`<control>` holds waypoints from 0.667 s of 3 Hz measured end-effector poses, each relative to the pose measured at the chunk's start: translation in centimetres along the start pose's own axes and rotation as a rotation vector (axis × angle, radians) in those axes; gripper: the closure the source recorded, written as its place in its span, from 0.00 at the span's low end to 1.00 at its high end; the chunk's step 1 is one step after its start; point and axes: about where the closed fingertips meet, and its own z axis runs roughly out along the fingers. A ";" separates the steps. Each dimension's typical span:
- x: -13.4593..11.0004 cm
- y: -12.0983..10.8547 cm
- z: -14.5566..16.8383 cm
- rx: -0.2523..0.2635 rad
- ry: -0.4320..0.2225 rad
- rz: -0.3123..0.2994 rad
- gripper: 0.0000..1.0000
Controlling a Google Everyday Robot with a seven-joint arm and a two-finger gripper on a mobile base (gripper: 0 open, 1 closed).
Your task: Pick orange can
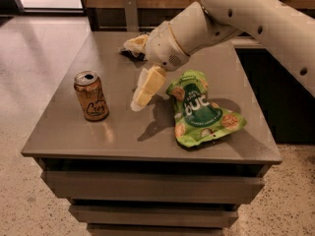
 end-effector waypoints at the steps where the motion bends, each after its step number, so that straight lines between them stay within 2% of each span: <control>1: -0.4 -0.8 2.8 -0.025 -0.065 -0.020 0.00; 2: -0.8 -1.3 5.5 -0.056 -0.115 -0.039 0.00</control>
Offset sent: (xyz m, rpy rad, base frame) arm 0.0223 0.0753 -0.0401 0.1405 0.0317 0.1445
